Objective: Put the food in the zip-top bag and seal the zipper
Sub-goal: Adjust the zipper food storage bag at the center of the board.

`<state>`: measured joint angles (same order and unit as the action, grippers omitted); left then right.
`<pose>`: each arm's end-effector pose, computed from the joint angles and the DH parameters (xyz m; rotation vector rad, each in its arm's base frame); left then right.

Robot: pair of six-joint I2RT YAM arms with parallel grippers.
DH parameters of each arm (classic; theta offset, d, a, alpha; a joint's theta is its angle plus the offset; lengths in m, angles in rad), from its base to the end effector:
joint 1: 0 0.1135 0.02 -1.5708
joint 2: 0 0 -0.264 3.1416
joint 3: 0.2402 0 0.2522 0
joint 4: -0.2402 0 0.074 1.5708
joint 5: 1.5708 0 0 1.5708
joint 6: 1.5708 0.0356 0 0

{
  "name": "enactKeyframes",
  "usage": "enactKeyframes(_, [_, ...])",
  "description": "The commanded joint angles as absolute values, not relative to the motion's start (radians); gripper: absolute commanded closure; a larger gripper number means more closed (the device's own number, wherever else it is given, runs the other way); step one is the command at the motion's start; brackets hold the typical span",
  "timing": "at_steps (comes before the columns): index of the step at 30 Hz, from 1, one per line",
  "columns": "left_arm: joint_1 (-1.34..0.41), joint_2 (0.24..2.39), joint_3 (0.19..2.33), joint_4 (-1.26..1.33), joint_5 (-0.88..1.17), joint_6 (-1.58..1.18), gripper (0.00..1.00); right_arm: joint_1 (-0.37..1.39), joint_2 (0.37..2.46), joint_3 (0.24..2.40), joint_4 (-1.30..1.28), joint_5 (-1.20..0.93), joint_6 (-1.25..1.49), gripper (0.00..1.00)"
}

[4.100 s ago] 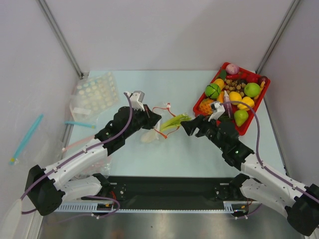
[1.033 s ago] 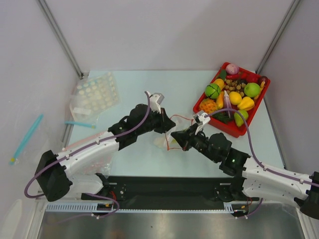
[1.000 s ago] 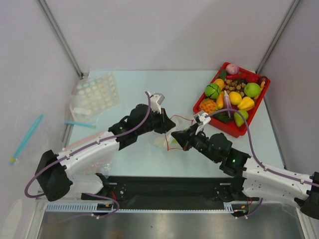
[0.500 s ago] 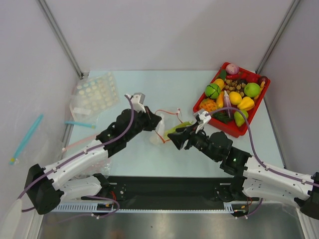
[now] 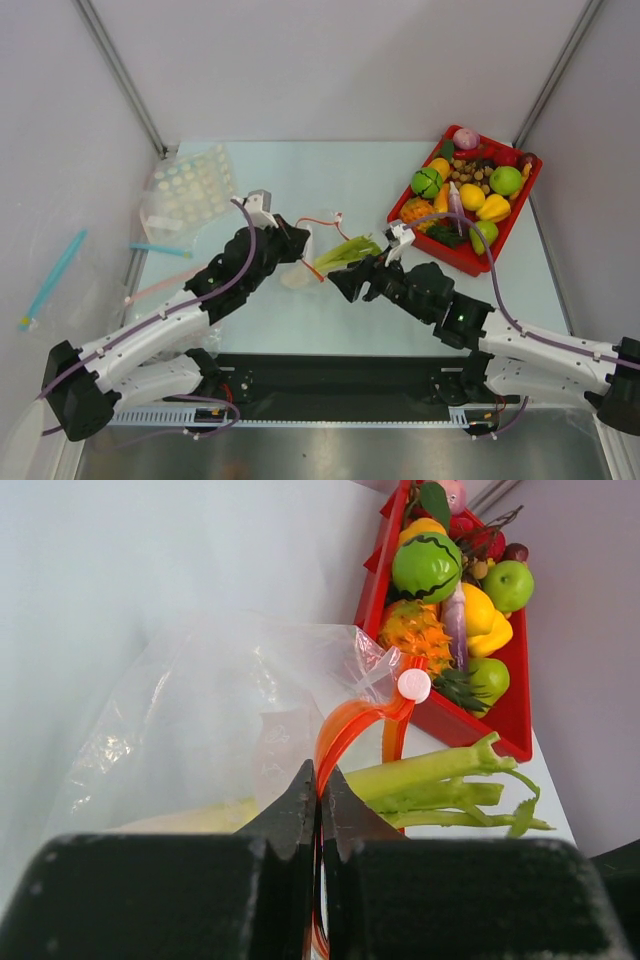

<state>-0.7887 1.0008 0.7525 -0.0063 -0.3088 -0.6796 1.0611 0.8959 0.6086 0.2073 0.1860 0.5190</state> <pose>0.1727 -0.1585 0.3065 -0.1224 1.8756 -0.7509 0.1109 0.1850 0.2990 -0.3236 1.7277 1.0334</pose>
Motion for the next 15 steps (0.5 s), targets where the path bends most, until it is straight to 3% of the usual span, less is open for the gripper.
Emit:
enactKeyframes(1, [-0.785, 0.963, 0.747, 0.043, -0.371, -0.715, 0.95, 1.063, 0.920, 0.643, 0.236, 0.281, 0.643, 0.30])
enactKeyframes(9, [-0.785, 0.950, 0.739, 0.038, -0.403, -0.726, 0.94, 1.046, 0.986, 0.649, 0.158, 0.430, 0.876, 0.30])
enactKeyframes(10, [-0.785, 0.950, 0.738, 0.038, -0.400, -0.726, 0.94, 1.040, 0.992, 0.652, 0.149, 0.430, 0.900, 0.23])
enactKeyframes(15, [-0.787, 0.956, 0.741, 0.043, -0.388, -0.726, 0.94, 0.956, 1.017, 0.640, 0.132, 0.387, 0.988, 0.20])
